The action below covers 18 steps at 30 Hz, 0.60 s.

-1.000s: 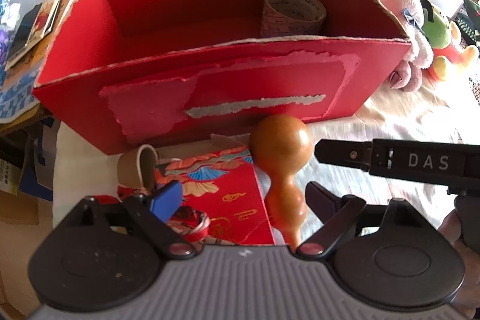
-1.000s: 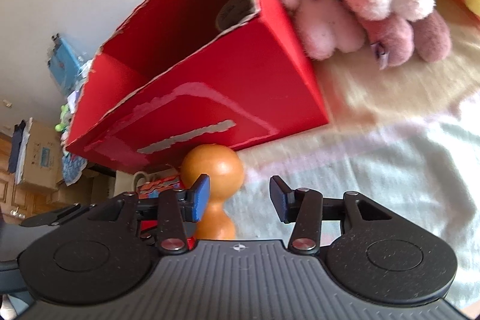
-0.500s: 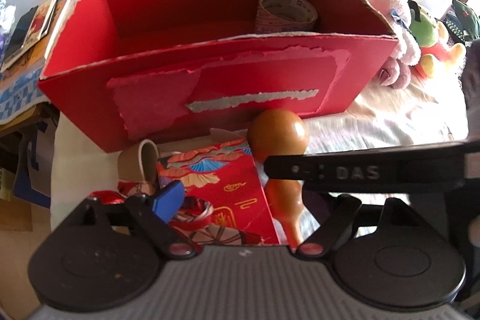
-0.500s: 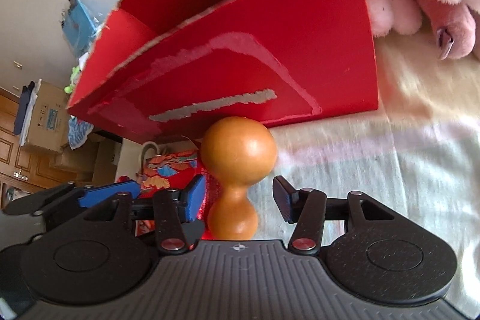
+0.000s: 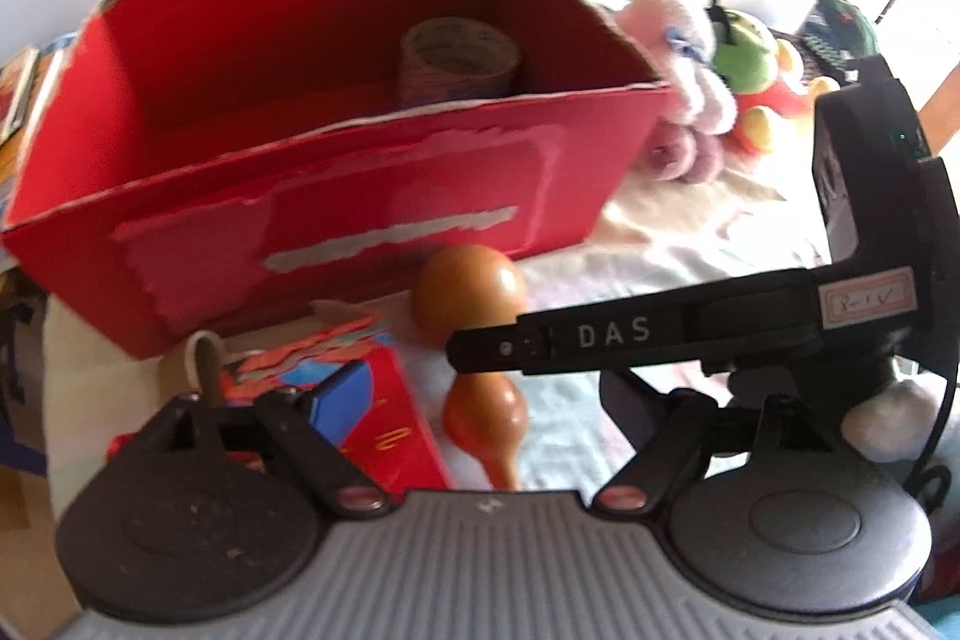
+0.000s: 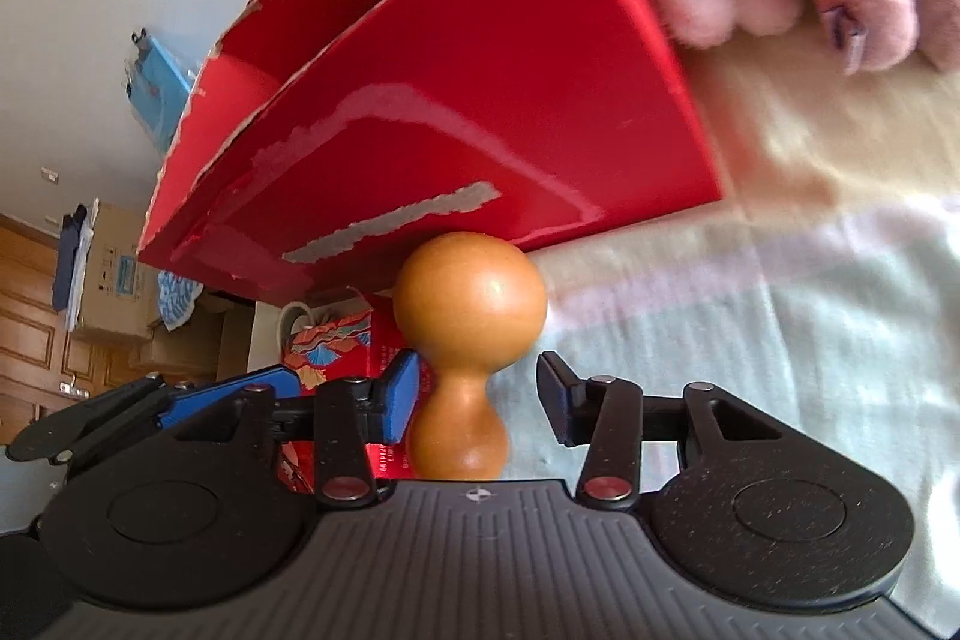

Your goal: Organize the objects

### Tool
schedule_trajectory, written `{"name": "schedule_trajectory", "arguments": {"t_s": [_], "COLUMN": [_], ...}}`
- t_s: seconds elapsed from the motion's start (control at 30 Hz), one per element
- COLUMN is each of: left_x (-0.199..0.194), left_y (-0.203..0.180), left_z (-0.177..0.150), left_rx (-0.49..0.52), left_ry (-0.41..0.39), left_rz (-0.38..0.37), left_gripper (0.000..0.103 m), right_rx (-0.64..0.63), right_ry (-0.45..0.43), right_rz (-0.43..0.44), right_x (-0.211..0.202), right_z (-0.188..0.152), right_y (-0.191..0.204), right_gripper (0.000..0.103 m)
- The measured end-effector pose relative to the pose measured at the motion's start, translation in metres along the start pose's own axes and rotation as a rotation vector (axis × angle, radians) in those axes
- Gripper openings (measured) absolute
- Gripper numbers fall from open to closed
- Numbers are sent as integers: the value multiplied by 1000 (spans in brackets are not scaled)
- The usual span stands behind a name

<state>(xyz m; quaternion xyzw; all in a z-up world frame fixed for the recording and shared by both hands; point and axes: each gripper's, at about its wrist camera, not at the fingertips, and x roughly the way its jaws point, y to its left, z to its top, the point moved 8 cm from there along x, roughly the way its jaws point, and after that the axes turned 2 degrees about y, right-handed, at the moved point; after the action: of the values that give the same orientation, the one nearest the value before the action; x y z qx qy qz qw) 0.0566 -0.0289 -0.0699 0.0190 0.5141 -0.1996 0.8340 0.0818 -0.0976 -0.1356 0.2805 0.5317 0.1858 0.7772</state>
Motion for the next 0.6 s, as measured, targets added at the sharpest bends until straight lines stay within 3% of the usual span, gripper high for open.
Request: {"name": "schedule_trajectory", "arguments": {"t_s": [0.17,0.4,0.6], "left_x": [9,30,45], "left_y": [-13,-25,-24], "left_z": [2,-1,-4], "left_rx": [20,44,19], "left_ry": [10,58,92], "left_rz": [-56,-79,-112], "left_gripper": [74,62,56], "right_rx": [33,60,107], "right_ry": [-12,-35,-21], "right_rz": [-17,-11,59], "right_x": [-8,-16,-13], "right_z": [-1,-2,3], "right_y": [-14,-22,-25], "right_gripper": [48,49,48]}}
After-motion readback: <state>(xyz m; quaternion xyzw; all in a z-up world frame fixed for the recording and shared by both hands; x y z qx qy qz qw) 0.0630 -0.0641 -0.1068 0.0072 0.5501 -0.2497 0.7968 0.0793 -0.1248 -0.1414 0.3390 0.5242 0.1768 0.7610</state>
